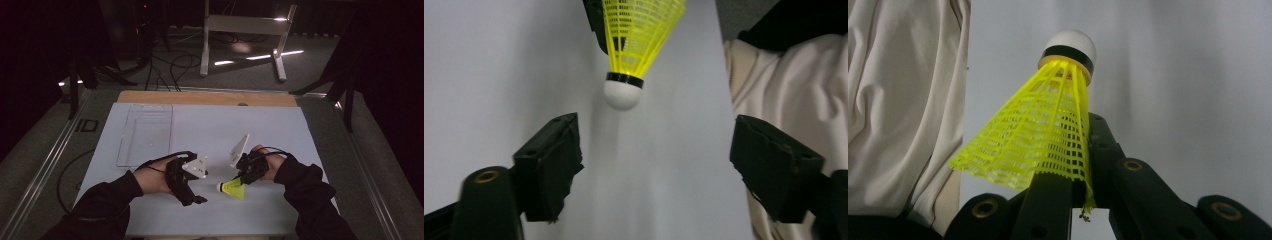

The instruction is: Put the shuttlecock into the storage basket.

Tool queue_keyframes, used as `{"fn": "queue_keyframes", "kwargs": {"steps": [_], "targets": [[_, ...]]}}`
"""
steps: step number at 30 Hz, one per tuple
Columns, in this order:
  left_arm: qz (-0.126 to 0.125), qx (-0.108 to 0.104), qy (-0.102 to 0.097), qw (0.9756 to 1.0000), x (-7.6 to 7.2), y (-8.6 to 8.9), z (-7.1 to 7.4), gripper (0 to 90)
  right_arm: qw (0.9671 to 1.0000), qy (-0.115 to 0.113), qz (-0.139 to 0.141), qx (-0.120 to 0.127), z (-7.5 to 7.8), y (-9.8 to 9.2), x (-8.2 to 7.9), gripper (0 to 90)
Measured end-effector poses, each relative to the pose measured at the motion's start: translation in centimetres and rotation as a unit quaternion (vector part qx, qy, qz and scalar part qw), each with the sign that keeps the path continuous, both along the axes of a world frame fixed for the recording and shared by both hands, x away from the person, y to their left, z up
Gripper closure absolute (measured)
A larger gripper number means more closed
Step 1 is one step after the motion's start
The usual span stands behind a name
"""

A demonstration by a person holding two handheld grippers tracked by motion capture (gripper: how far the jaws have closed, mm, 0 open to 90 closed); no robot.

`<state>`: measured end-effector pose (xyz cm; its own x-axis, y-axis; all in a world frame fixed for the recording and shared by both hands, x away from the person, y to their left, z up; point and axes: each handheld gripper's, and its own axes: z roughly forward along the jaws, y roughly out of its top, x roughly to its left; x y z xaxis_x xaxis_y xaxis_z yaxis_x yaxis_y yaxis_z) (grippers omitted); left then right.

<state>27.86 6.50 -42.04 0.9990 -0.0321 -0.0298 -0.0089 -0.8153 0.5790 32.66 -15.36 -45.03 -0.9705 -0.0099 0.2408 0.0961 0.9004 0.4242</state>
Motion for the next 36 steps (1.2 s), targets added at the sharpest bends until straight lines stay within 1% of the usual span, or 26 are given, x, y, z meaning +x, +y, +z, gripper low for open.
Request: {"fn": "queue_keyframes", "kwargs": {"steps": [2, 3, 5, 6, 7, 8, 10, 11, 14, 17, 18, 19, 20, 21, 22, 23, 24, 25, 26, 28, 29, 30, 33, 35, 36], "targets": [[-0.004, 0.002, -0.003, 1.0000, 0.1, -0.6, -0.3, 31.6, 1.0000, 0.000, 0.003, 0.002, 0.0, 0.2, 0.0, 89.6], [-0.004, 0.002, -0.003, 1.0000, 0.1, -0.6, -0.3, 31.8, 1.0000, 0.000, 0.003, 0.002, 0.0, 0.2, 0.0, 89.6], [-0.006, 0.006, -0.012, 0.9999, 0.2, -1.2, -0.7, 35.6, 1.0000, 0.002, 0.002, 0.004, 0.0, 0.4, 0.0, 89.6], [-0.006, 0.006, -0.012, 0.9999, 0.2, -1.2, -0.7, 36.1, 1.0000, 0.002, 0.003, 0.004, 0.0, 0.4, 0.0, 89.6], [-0.007, 0.009, -0.017, 0.9998, 0.2, -1.5, -0.9, 39.1, 1.0000, 0.004, 0.004, 0.005, 0.0, 0.5, 0.0, 89.6], [-0.007, 0.009, -0.017, 0.9998, 0.2, -1.5, -0.9, 39.8, 1.0000, 0.004, 0.004, 0.005, 0.0, 0.5, 0.0, 89.6], [-0.011, 0.016, -0.025, 0.9995, 0.3, -2.1, -1.4, 42.2, 1.0000, 0.006, 0.005, 0.004, 0.0, 0.6, 0.0, 89.6], [-0.011, 0.021, -0.033, 0.9992, 0.3, -2.3, -1.6, 43.3, 0.9999, 0.007, 0.006, 0.006, 0.0, 0.7, 0.0, 89.6], [-0.015, 0.027, -0.035, 0.9989, 0.4, -2.6, -1.9, 47.7, 0.9999, 0.007, 0.006, 0.005, 0.0, 0.8, 0.0, 89.6], [-0.020, 0.035, -0.047, 0.9981, 0.4, -3.1, -2.3, 50.5, 0.9999, 0.007, 0.010, 0.004, -0.1, 1.0, -0.1, 89.6], [-0.020, 0.035, -0.047, 0.9981, 0.4, -3.1, -2.3, 52.1, 0.9999, 0.008, 0.008, 0.005, 0.0, 1.0, -0.1, 89.6], [-0.024, 0.040, -0.052, 0.9976, 0.4, -3.3, -2.5, 52.1, 0.9999, 0.007, 0.010, 0.004, 0.0, 1.0, -0.1, 89.5], [-0.023, 0.041, -0.057, 0.9973, 0.3, -3.4, -2.6, 52.8, 0.9999, 0.004, 0.013, 0.004, 0.0, 1.0, 0.0, 89.6], [-0.023, 0.041, -0.057, 0.9973, 0.3, -3.4, -2.6, 54.3, 0.9999, 0.004, 0.013, 0.004, 0.0, 1.0, 0.0, 89.6], [-0.034, 0.045, -0.049, 0.9972, 0.3, -3.6, -2.7, 54.3, 0.9999, 0.008, 0.003, 0.006, 0.0, 1.1, -0.1, 89.6], [-0.032, 0.047, -0.052, 0.9970, 0.3, -3.6, -2.7, 56.5, 0.9998, 0.002, 0.017, 0.006, 0.0, 1.1, 0.0, 89.5], [-0.042, 0.050, -0.058, 0.9962, 0.3, -3.8, -2.8, 57.7, 0.9998, 0.001, 0.018, 0.008, 0.0, 1.2, 0.0, 89.6], [-0.051, 0.051, -0.067, 0.9952, 0.5, -3.9, -2.8, 58.0, 0.9995, -0.003, 0.031, 0.007, 0.0, 1.1, 0.2, 89.6], [-0.051, 0.052, -0.065, 0.9952, 0.5, -3.9, -2.8, 59.6, 0.9999, 0.007, 0.013, 0.005, 0.0, 1.2, 0.0, 89.5], [-0.052, 0.053, -0.065, 0.9951, 0.5, -3.9, -2.8, 63.3, 0.9999, 0.011, 0.012, 0.004, -0.1, 1.3, -0.1, 89.5], [-0.051, 0.054, -0.062, 0.9954, 0.5, -3.9, -2.9, 64.0, 0.9998, 0.012, 0.012, 0.004, -0.1, 1.3, -0.1, 89.5], [-0.054, 0.055, -0.064, 0.9950, 0.5, -3.9, -2.9, 64.4, 0.9998, 0.013, 0.013, 0.004, -0.2, 1.3, -0.1, 89.5], [-0.055, 0.058, -0.064, 0.9947, 0.5, -3.9, -2.9, 65.0, 0.9998, 0.012, 0.013, 0.003, -0.2, 1.3, -0.1, 89.4], [-0.058, 0.060, -0.065, 0.9944, 0.5, -3.9, -2.8, 65.4, 0.9998, 0.014, 0.013, 0.008, -0.2, 1.3, -0.1, 89.1], [-0.063, 0.061, -0.068, 0.9938, 0.6, -3.9, -2.8, 65.5, 0.9998, 0.014, 0.014, 0.008, -0.2, 1.3, -0.1, 88.9]]}}
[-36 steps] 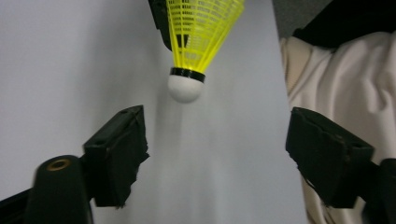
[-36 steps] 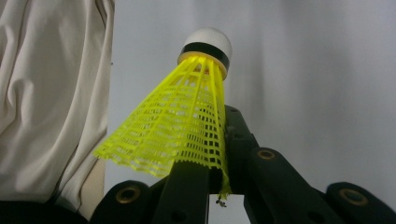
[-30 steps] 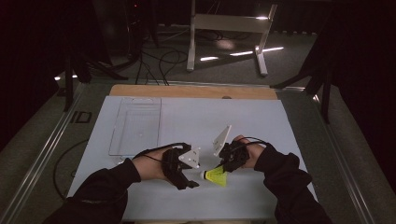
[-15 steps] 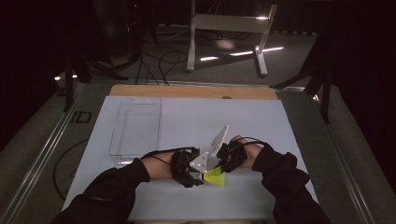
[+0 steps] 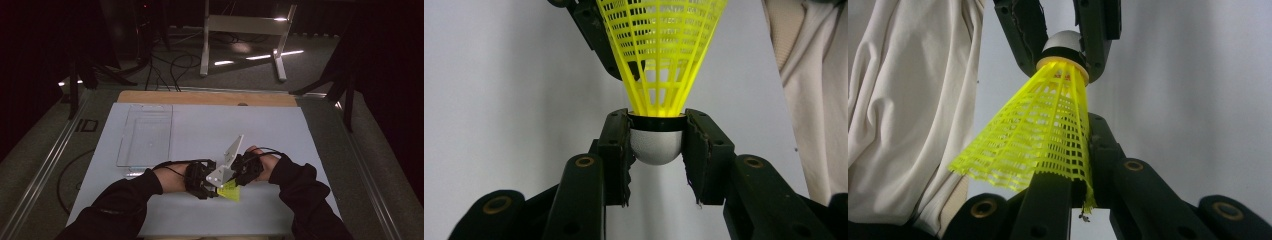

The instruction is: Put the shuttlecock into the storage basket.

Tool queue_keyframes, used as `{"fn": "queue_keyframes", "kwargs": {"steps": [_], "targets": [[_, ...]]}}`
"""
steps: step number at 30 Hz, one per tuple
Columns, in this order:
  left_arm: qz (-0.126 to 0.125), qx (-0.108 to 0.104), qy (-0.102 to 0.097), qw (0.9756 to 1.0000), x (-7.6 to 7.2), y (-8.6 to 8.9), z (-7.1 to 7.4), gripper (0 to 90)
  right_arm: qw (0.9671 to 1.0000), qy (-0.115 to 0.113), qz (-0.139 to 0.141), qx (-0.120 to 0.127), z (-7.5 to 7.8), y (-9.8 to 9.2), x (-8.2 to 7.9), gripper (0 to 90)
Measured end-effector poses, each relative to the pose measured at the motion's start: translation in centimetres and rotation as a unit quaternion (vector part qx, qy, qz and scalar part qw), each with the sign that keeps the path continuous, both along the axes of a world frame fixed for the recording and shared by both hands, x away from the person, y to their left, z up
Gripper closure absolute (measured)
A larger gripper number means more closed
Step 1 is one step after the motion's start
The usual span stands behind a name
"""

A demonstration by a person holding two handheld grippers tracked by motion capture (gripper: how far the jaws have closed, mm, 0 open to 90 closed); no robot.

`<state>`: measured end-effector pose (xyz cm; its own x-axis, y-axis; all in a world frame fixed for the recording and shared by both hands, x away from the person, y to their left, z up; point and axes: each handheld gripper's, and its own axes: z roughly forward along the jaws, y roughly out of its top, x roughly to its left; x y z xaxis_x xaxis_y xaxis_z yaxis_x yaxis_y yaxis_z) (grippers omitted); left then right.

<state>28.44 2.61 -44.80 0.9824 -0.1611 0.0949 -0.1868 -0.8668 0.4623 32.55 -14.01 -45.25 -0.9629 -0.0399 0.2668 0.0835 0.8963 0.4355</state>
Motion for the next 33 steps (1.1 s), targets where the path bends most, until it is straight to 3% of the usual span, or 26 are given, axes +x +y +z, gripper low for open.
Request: {"fn": "queue_keyframes", "kwargs": {"steps": [7, 13, 14, 15, 16, 25, 27, 32, 33], "targets": [[-0.011, 0.007, -0.005, 0.9999, 0.3, 0.2, 0.2, 65.9, 0.9999, -0.014, -0.006, 0.003, 0.2, 0.1, 0.0, 84.8], [-0.019, 0.028, -0.005, 0.9994, 0.2, 0.2, 0.2, 65.9, 0.9987, -0.040, -0.028, -0.013, 0.2, -0.1, -0.2, 56.8], [-0.019, 0.028, -0.005, 0.9994, 0.2, 0.2, 0.2, 65.9, 0.9987, -0.040, -0.028, -0.013, 0.2, -0.1, -0.2, 56.8], [-0.021, 0.032, 0.001, 0.9993, 0.1, 0.2, 0.1, 65.9, 0.9981, -0.046, -0.035, -0.021, 0.2, -0.2, -0.3, 48.1], [-0.021, 0.034, 0.006, 0.9992, 0.1, 0.2, 0.2, 65.9, 0.9976, -0.052, -0.039, -0.024, 0.2, -0.2, -0.3, 45.2], [-0.016, 0.040, 0.020, 0.9989, 0.3, 1.1, 0.7, 65.9, 0.9952, -0.062, -0.068, -0.032, 0.2, -1.2, -0.4, 29.4], [-0.016, 0.039, 0.015, 0.9990, 0.4, 1.2, 0.7, 65.9, 0.9951, -0.061, -0.072, -0.031, 0.3, -1.3, -0.4, 28.4], [-0.004, 0.045, 0.037, 0.9983, 0.8, 1.7, 1.2, 65.8, 0.9946, -0.065, -0.079, -0.020, 0.6, -1.8, -0.4, 17.0], [-0.003, 0.047, 0.040, 0.9981, 0.9, 1.9, 1.4, 65.8, 0.9941, -0.069, -0.083, -0.007, 0.7, -2.2, -0.4, 14.8]]}}
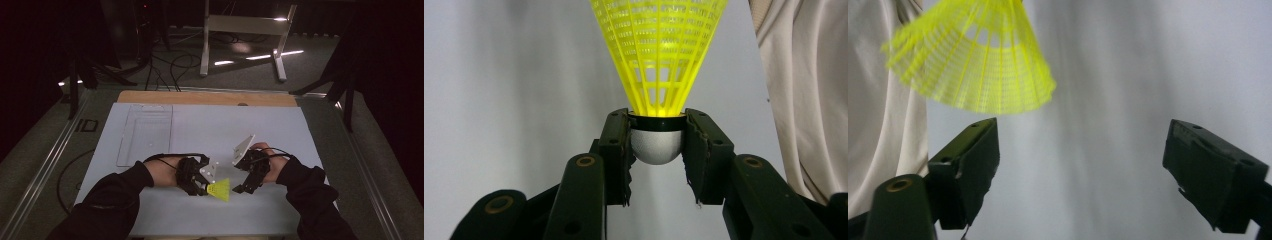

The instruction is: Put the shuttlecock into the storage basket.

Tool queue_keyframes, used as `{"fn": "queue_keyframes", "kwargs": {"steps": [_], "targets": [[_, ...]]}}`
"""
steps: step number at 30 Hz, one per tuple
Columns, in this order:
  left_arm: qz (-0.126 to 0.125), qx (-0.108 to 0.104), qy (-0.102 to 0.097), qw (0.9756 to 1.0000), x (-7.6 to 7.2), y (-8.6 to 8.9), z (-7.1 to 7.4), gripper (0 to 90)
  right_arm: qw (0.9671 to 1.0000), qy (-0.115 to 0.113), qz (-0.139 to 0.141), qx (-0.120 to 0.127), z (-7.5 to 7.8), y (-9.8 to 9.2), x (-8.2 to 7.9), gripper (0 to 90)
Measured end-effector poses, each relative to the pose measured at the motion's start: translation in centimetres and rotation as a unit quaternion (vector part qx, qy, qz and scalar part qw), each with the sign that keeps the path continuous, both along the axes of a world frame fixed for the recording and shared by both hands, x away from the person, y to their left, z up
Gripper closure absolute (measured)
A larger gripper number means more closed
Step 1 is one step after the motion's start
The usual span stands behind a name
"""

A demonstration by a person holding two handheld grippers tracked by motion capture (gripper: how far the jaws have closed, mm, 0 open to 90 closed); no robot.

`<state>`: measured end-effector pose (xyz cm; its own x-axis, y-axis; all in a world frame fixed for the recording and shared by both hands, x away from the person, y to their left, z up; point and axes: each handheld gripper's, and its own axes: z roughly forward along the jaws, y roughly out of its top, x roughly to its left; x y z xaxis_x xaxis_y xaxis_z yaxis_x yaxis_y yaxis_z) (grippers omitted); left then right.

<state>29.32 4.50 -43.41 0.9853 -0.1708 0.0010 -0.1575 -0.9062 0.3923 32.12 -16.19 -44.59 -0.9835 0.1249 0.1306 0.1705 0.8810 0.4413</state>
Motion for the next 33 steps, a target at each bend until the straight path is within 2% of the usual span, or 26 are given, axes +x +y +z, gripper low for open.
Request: {"fn": "queue_keyframes", "kwargs": {"steps": [3, 4, 6, 10, 11, 13, 14, 17, 19, 20, 21, 23, 26, 27, 28, 31, 32, 33], "targets": [[0.012, 0.011, 0.004, 0.9999, 0.4, 0.4, 0.4, 65.9, 0.9999, -0.011, -0.006, 0.007, 0.0, -0.3, -0.1, 13.7], [0.018, 0.017, 0.017, 0.9995, 0.6, 0.5, 0.7, 65.9, 0.9998, -0.018, -0.008, 0.007, 0.0, -0.5, -0.2, 10.8], [0.029, 0.020, 0.019, 0.9992, 0.9, 0.9, 1.0, 65.9, 0.9995, -0.027, -0.009, 0.016, -0.2, -0.7, -0.4, 10.8], [0.042, 0.030, 0.036, 0.9980, 1.2, 1.6, 1.7, 65.9, 0.9988, -0.031, -0.019, 0.032, -0.2, -1.0, -0.6, 10.8], [0.049, 0.030, 0.031, 0.9979, 1.5, 2.1, 2.1, 65.9, 0.9983, -0.032, -0.021, 0.044, -0.2, -1.2, -0.7, 10.8], [0.050, 0.029, 0.034, 0.9977, 1.6, 2.4, 2.3, 65.9, 0.9977, -0.034, -0.027, 0.051, -0.2, -1.5, -0.9, 10.7], [0.063, 0.031, 0.038, 0.9968, 1.9, 2.9, 2.8, 65.9, 0.9976, -0.032, -0.028, 0.054, -0.3, -1.6, -0.9, 10.0], [0.073, 0.028, 0.041, 0.9961, 2.1, 3.5, 3.3, 65.9, 0.9974, -0.034, -0.036, 0.052, -0.4, -1.8, -1.1, 9.9], [0.082, 0.031, 0.043, 0.9952, 2.3, 4.1, 3.7, 65.9, 0.9968, -0.034, -0.043, 0.059, -0.5, -2.0, -1.3, 9.8], [0.094, 0.038, 0.050, 0.9936, 2.5, 4.7, 4.3, 65.9, 0.9959, -0.039, -0.051, 0.065, -0.4, -2.2, -1.4, 9.7], [0.094, 0.038, 0.050, 0.9936, 2.5, 4.7, 4.3, 65.8, 0.9959, -0.039, -0.051, 0.065, -0.4, -2.2, -1.4, 9.7], [0.110, 0.036, 0.043, 0.9924, 2.8, 5.6, 4.9, 65.8, 0.9939, -0.050, -0.060, 0.079, -0.5, -2.5, -1.6, 9.6], [0.126, 0.038, 0.049, 0.9901, 3.1, 6.6, 5.5, 65.9, 0.9917, -0.061, -0.068, 0.090, -0.6, -2.8, -1.8, 9.7], [0.126, 0.038, 0.049, 0.9901, 3.1, 6.6, 5.5, 65.9, 0.9917, -0.061, -0.068, 0.090, -0.6, -2.8, -1.8, 9.7], [0.135, 0.042, 0.052, 0.9886, 3.3, 7.1, 5.7, 65.9, 0.9910, -0.061, -0.070, 0.096, -0.6, -2.9, -1.9, 9.6], [0.146, 0.045, 0.044, 0.9873, 3.7, 8.1, 6.0, 65.8, 0.9891, -0.065, -0.079, 0.106, -0.8, -3.3, -2.2, 9.7], [0.163, 0.048, 0.041, 0.9847, 3.9, 8.8, 6.2, 65.8, 0.9888, -0.066, -0.081, 0.106, -0.9, -3.4, -2.3, 9.7], [0.168, 0.047, 0.040, 0.9839, 4.0, 9.2, 6.4, 65.8, 0.9880, -0.070, -0.084, 0.109, -0.9, -3.5, -2.4, 9.7]]}}
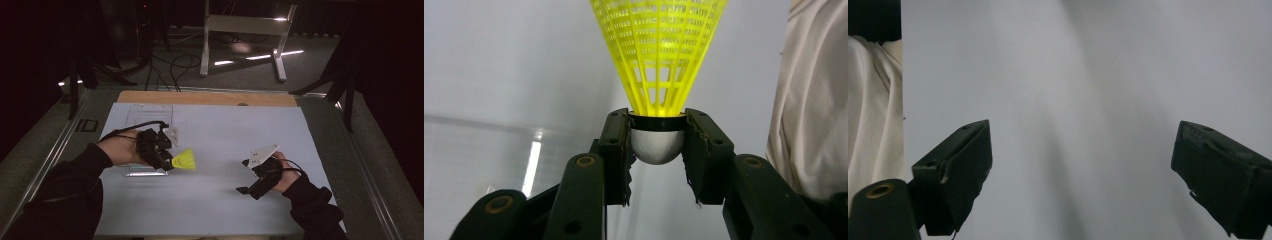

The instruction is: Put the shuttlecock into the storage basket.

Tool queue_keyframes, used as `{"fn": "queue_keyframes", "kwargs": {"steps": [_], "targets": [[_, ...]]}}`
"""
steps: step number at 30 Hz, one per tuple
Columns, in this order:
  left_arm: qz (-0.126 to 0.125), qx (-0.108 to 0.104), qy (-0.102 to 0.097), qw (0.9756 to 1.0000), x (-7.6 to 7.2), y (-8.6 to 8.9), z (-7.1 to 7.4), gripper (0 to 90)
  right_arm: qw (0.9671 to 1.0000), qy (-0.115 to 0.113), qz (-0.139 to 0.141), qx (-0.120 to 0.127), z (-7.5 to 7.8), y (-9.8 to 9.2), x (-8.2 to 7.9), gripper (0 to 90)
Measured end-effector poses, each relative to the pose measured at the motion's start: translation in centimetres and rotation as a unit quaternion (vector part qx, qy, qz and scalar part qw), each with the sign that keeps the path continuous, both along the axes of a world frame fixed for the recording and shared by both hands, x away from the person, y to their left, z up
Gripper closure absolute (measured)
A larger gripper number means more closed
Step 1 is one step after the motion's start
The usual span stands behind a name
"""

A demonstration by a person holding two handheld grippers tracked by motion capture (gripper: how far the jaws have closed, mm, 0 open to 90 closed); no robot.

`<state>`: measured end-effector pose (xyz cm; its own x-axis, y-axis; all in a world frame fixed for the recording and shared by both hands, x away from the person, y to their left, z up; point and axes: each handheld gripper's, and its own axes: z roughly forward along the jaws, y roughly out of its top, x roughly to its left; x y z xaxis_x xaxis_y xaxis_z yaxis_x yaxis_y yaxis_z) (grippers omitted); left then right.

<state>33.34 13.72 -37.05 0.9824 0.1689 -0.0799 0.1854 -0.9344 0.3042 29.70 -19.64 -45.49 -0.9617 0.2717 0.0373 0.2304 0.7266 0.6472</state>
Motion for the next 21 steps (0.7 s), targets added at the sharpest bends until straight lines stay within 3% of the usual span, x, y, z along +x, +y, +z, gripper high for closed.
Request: {"fn": "queue_keyframes", "kwargs": {"steps": [9, 17, 21], "targets": [[0.050, -0.004, -0.003, 0.9987, 1.5, 2.8, 0.9, 65.8, 0.9998, -0.012, -0.012, 0.010, -0.1, -0.9, -1.1, 9.7], [0.111, -0.008, -0.003, 0.9937, 2.7, 5.5, 1.6, 65.8, 0.9990, -0.018, -0.032, 0.027, -0.4, -2.1, -1.7, 9.7], [0.127, -0.007, -0.006, 0.9919, 2.9, 6.1, 1.7, 65.8, 0.9986, -0.019, -0.037, 0.033, -0.5, -2.6, -1.9, 9.7]]}}
